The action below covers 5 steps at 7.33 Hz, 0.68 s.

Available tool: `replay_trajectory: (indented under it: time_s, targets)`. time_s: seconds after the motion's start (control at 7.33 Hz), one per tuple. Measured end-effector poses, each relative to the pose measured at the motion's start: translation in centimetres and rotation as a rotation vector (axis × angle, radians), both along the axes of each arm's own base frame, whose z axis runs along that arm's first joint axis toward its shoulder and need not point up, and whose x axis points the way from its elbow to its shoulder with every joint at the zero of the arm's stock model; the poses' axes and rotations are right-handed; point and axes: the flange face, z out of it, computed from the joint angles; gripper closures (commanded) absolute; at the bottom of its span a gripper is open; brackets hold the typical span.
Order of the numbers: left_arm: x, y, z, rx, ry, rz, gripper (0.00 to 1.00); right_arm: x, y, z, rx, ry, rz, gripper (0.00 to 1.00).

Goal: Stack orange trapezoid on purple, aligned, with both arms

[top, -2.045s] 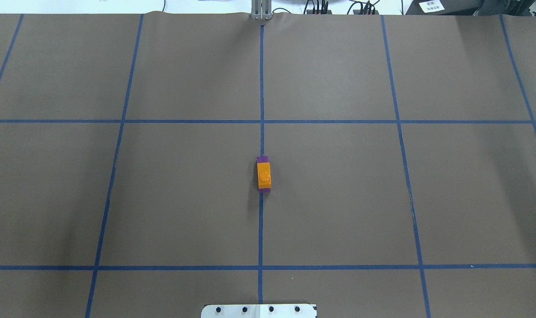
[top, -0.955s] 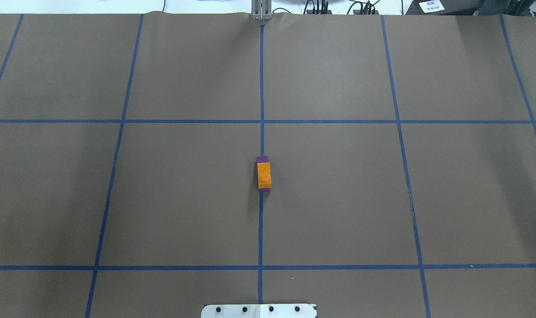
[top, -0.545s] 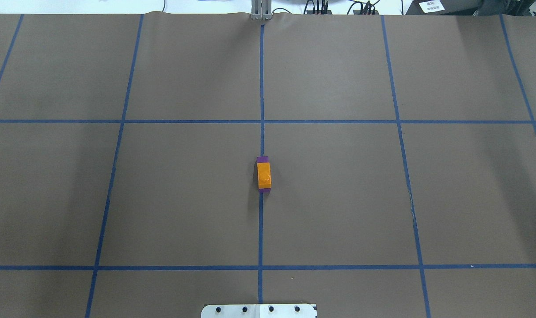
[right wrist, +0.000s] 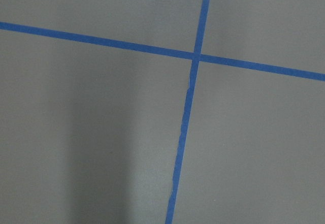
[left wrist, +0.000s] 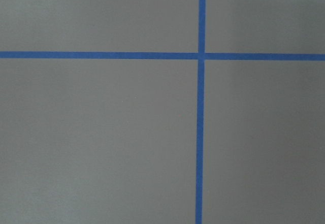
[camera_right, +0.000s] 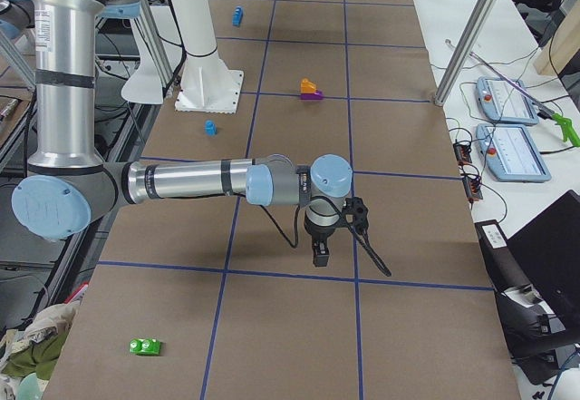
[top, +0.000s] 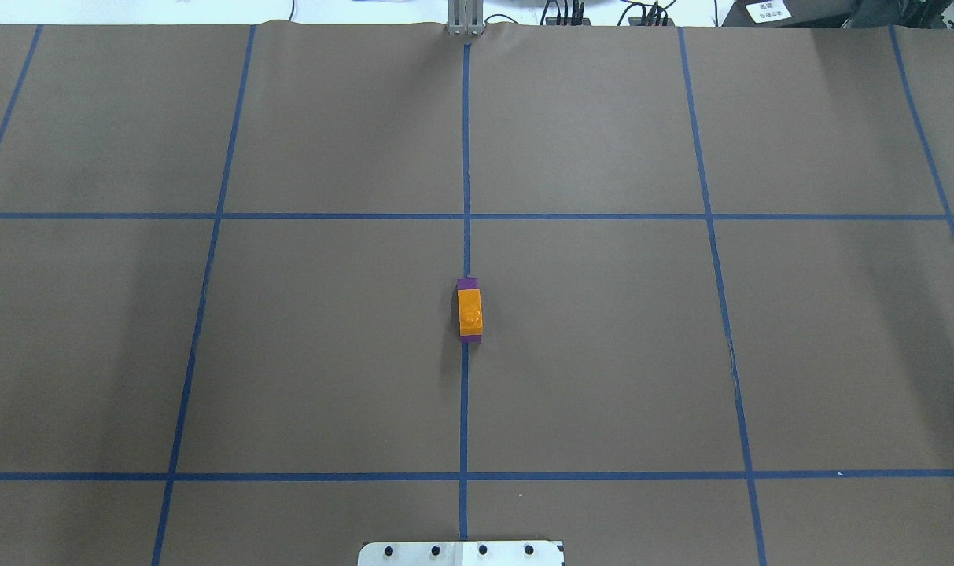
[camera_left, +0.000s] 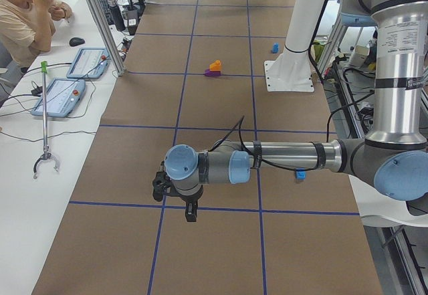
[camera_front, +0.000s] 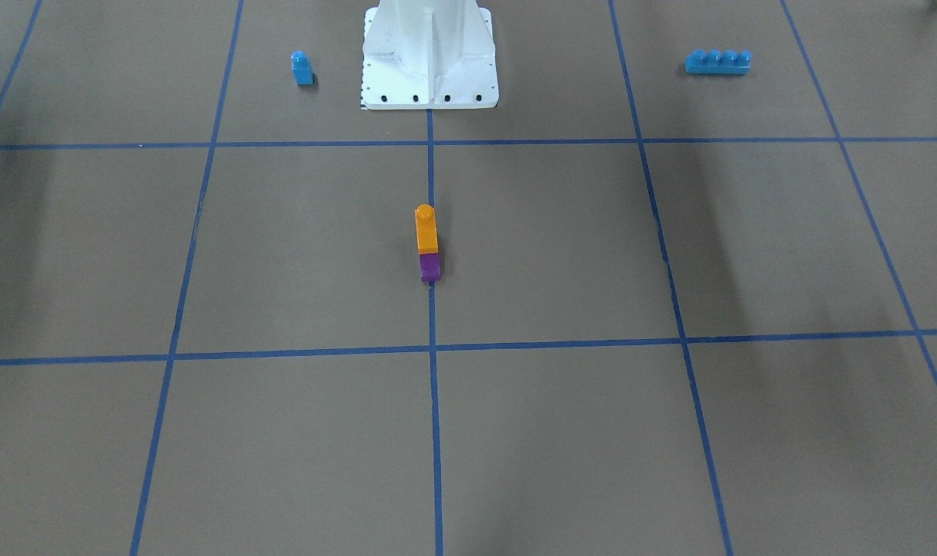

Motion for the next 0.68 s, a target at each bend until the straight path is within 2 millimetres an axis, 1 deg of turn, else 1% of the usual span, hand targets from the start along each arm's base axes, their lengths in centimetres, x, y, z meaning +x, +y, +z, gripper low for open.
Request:
replay_trajectory:
  time_s: [0.27,0.55,0.68]
  targets:
    - [-0.3,-0.5,-0.5,0.016,-0.045,0.001,0.00,-0.1,0.0,0.0,0.000,0.000,-0.003,0.00]
    - [-0.4,-0.9,-1.4,0.033,-0.054,0.001,0.00,-0.2,0.0,0.0,0.000,0.000,-0.006,0.00]
    - [-0.4,-0.9,-1.5,0.035,-0.054,0.002,0.00,-0.3,0.0,0.1,-0.001,0.000,-0.008,0.00]
